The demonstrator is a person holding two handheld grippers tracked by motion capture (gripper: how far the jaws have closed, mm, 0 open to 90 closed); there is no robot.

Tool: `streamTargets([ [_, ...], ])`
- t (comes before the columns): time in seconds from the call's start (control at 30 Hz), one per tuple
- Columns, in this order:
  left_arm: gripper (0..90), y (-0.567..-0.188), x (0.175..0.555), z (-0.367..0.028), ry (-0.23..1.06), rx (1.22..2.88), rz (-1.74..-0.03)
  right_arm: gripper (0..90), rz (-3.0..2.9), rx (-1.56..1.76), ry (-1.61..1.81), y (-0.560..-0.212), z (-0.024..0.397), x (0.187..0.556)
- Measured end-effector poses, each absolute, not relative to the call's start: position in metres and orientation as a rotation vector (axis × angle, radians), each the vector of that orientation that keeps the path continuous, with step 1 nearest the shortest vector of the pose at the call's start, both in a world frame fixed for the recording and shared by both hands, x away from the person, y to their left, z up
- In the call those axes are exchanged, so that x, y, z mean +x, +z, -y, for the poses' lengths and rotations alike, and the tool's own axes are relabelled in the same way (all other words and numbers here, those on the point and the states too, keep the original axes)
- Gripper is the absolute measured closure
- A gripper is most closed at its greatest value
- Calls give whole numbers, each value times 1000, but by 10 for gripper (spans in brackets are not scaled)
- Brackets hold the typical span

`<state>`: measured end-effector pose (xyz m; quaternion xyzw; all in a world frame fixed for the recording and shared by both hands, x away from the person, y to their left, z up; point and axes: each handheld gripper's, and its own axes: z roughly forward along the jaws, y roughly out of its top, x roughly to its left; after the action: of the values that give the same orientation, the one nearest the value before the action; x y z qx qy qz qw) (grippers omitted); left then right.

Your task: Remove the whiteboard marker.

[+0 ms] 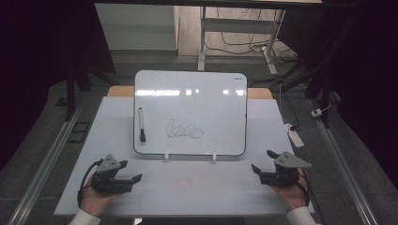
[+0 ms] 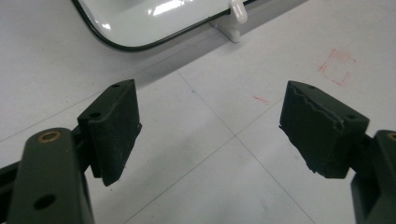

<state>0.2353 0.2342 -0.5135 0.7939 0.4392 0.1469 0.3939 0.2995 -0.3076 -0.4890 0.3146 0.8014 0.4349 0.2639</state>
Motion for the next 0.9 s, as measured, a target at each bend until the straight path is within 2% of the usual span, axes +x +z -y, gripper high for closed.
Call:
streamTargets([
  [0.3,219,-506,235,-236,414,1981,-1137,205,-2171,842,1194,-490,304,298],
  [0.47,221,-483,243,-234,471,1954,-1138,210,-2166,832,1205,-487,301,296],
  [0.5,228,-469,253,-233,498,1929,-1144,213,-2163,830,1211,-485,300,296],
  [0.63,238,-453,275,-229,527,1904,-1166,217,-2166,827,1200,-484,296,296],
  [0.7,249,-442,301,-224,573,1924,-1198,221,-2171,826,1199,-484,295,297],
  [0.9,329,-433,341,-219,610,1921,-1277,221,-2191,822,1180,-488,291,297],
])
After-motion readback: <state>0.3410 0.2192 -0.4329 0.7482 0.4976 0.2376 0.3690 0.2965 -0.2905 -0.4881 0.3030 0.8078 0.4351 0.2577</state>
